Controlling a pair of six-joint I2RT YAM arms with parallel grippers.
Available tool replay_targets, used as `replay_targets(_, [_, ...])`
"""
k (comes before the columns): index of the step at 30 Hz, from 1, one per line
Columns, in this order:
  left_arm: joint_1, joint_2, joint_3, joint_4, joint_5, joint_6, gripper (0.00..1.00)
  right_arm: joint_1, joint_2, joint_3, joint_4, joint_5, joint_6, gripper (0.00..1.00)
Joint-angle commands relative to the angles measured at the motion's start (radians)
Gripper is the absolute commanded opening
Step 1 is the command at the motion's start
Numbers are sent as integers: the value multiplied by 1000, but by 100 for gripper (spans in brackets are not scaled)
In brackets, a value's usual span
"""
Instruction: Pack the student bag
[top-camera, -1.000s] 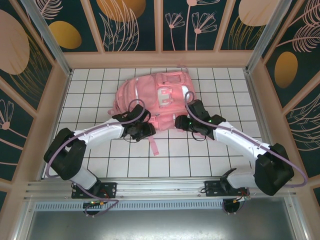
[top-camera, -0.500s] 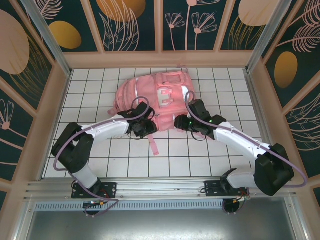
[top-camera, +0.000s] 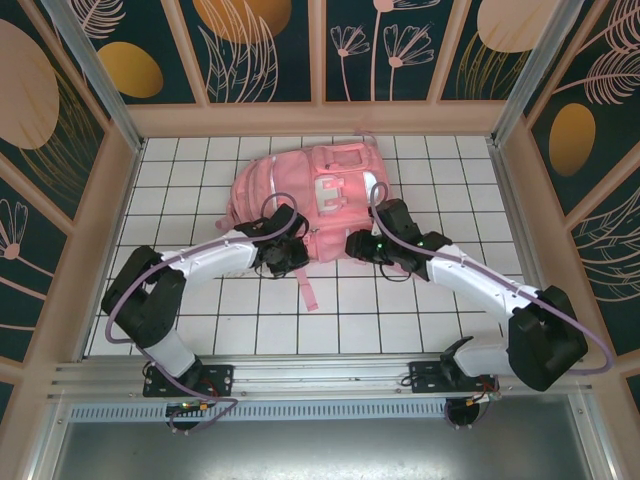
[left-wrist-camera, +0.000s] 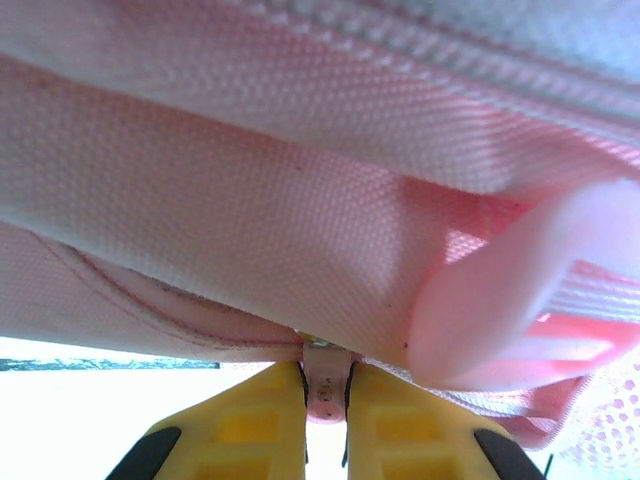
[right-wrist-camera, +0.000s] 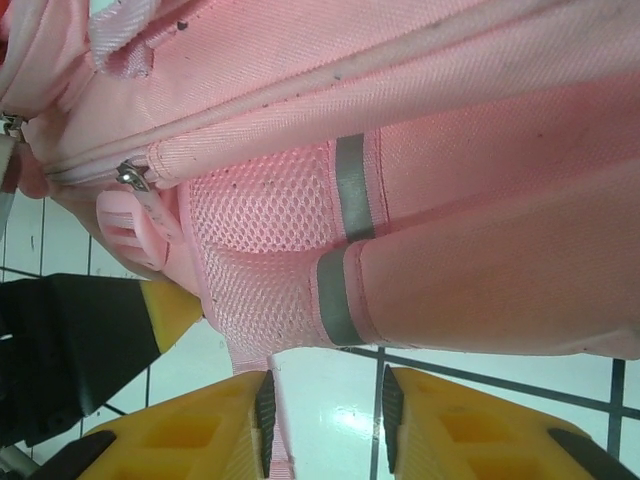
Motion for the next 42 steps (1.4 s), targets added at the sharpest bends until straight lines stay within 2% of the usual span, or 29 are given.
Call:
replay_targets(1, [2, -47, -16, 32, 15, -3, 11, -6, 3, -17, 28, -31, 23, 36])
replay_targets(5, [5, -79, -31, 47, 50, 0, 9, -6, 7, -14, 41, -67, 38, 40])
replay_targets(9, [14, -103, -85, 116, 138, 8, 0, -6, 30, -28, 93, -160, 101, 52])
replay_targets(12, [19, -117, -119, 199, 217, 2, 0, -6, 50, -60, 168, -191, 208, 62])
replay_targets(14, [21, -128, -129, 247, 255, -6, 0, -6, 63, -89, 240, -208, 289, 75])
replay_targets(15, [20, -134, -128, 257, 260, -7, 0, -6, 73, -102, 278, -215, 336, 77])
replay_targets(18, [20, -147, -117, 276, 270, -7, 0, -3, 101, -145, 400, -219, 462, 78])
replay_targets(22, [21, -159, -110, 279, 265, -2, 0, 11, 154, -153, 508, -181, 538, 76])
replay_targets(30, [31, -195, -158, 246, 218, -11, 0, 17, 263, -89, 540, -28, 528, 65])
replay_targets(31, [35, -198, -170, 257, 220, -15, 0, 17, 278, -85, 542, -21, 531, 60])
replay_targets(32, [38, -203, -185, 271, 221, -21, 0, 16, 292, -85, 557, -19, 531, 52])
replay_targets(36, [50, -199, -207, 309, 229, -34, 0, 14, 335, -84, 607, -46, 543, 3])
replay_targets(37, [51, -195, -206, 311, 228, -31, 0, 15, 340, -79, 600, -45, 542, 0])
replay_targets(42, [77, -192, -213, 294, 225, 9, 0, 13, 319, -81, 556, -18, 509, 0])
